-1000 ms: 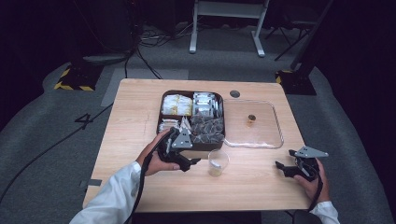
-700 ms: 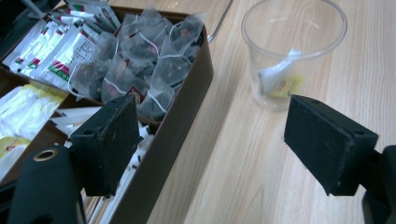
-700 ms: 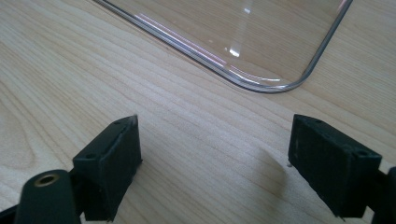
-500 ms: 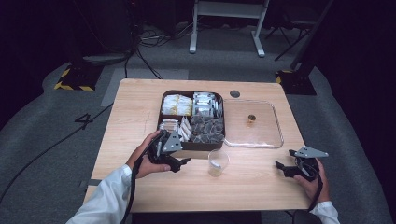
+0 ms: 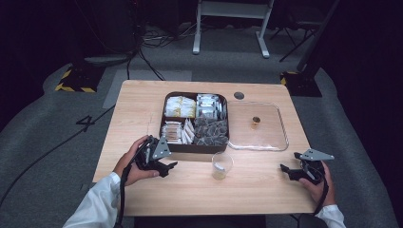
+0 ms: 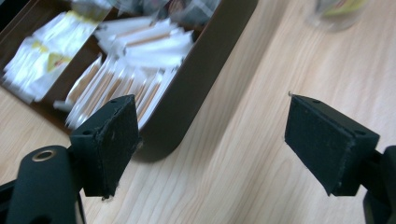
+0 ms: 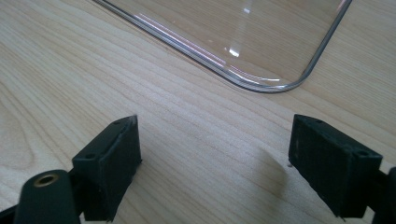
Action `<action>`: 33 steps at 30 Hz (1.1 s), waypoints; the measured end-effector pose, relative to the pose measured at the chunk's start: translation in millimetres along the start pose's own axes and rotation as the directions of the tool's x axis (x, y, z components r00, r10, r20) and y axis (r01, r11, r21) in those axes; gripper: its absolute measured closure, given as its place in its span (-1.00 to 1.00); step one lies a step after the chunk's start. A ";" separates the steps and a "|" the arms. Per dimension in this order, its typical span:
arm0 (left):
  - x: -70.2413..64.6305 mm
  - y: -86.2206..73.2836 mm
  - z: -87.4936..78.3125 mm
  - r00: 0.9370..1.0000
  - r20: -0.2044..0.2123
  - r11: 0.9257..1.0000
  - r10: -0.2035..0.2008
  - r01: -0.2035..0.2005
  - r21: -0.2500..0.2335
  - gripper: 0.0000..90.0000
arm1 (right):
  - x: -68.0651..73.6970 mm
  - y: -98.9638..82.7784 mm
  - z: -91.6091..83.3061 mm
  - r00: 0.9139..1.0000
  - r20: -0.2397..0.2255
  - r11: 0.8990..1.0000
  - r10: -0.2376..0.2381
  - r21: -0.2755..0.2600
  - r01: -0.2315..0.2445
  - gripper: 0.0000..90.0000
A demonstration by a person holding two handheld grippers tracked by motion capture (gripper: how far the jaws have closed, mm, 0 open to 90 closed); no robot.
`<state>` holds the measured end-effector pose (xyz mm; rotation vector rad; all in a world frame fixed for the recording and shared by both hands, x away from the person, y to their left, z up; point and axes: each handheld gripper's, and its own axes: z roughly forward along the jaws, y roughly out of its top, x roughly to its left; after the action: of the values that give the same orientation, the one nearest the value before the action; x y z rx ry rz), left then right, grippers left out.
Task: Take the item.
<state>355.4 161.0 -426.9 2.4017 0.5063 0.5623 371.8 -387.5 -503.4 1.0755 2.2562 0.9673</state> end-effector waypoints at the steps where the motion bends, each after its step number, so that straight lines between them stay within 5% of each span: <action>1: 1.7 -5.2 -1.0 1.000 -0.012 1.000 -0.013 0.013 0.006 -0.60 | -0.1 0.0 0.0 1.000 0.000 1.000 -0.001 0.000 0.001 -0.62; 19: 9.9 -54.5 -10.1 0.993 -0.068 0.994 -0.101 0.103 0.030 -0.60 | 0.0 0.0 0.0 1.000 0.005 1.000 0.001 0.000 -0.001 -0.62; 33: 20.4 -87.5 -9.8 0.981 -0.073 0.981 -0.182 0.187 0.057 -0.60 | -0.1 0.0 0.0 1.000 0.005 1.000 0.001 0.000 -0.001 -0.62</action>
<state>348.5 240.1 -470.2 2.3686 0.7782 0.5543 371.9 -387.5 -503.4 1.0779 2.2521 0.9644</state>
